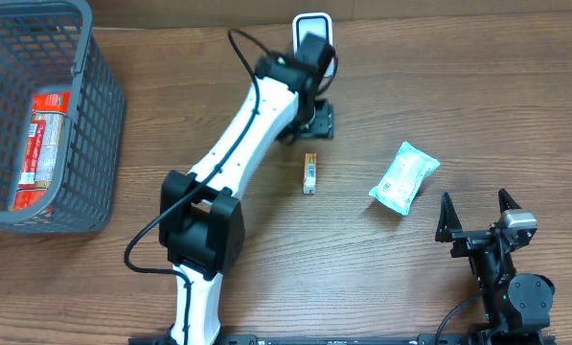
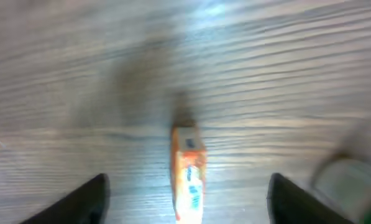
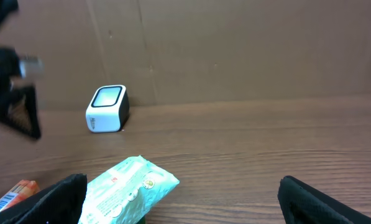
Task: Scan the item barcode
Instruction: 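Lower the left gripper onto the green wipes packet and grasp it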
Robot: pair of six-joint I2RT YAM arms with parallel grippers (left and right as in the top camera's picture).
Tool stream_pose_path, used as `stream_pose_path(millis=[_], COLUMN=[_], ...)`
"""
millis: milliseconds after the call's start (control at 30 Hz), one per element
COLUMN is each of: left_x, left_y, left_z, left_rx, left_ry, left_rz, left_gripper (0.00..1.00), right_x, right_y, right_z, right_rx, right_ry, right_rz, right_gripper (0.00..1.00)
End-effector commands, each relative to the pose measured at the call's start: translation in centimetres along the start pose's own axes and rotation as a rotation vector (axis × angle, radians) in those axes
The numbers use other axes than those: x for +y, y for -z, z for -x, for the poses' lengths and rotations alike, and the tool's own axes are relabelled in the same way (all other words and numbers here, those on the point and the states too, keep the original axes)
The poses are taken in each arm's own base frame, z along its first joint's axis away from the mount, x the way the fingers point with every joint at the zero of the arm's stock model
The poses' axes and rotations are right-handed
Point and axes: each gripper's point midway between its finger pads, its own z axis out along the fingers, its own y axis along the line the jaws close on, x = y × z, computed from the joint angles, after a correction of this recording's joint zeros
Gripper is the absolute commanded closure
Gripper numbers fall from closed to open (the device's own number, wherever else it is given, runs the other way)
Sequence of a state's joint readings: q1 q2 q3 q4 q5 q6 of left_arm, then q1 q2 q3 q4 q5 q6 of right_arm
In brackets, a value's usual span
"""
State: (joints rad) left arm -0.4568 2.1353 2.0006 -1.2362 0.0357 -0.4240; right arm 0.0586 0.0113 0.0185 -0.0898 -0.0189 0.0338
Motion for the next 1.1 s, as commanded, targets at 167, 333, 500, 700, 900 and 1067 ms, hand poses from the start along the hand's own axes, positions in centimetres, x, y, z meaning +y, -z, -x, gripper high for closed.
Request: stream_pose_path(millis=[167, 333, 500, 700, 900, 1067], left_x=[-8.9, -10.8, -12.1, -13.6, -14.6, -14.8], left_y=[4.0, 2.8, 0.4, -0.7, -0.5, -0.6], left_z=[-2.9, -4.6, -6.2, -7.6, -8.0, -8.5], left_rx=[0.047, 0.073, 0.09, 0.103, 0.099, 0.109], left_ry=[-0.444, -0.518, -0.556, -0.584, -0.602, -0.61], left_rz=[-0.488, -0.558, -0.57, -0.626, -0.655, -0.656], left_gripper=[0.0, 0.02, 0.02, 0.1, 0.27, 0.3], right_x=[-0.1, -0.1, -0.1, -0.1, -0.1, -0.1], right_y=[0.0, 0.0, 0.0, 0.0, 0.0, 0.0], right_z=[-0.2, -0.2, -0.2, -0.2, -0.2, -0.2], right_rx=[-0.004, -0.004, -0.004, -0.004, -0.004, -0.004], right_ry=[0.002, 0.002, 0.001, 0.002, 0.002, 0.002], right_rz=[-0.005, -0.005, -0.005, -0.005, -0.005, -0.005], right_gripper=[0.0, 0.0, 0.0, 0.0, 0.0, 0.0])
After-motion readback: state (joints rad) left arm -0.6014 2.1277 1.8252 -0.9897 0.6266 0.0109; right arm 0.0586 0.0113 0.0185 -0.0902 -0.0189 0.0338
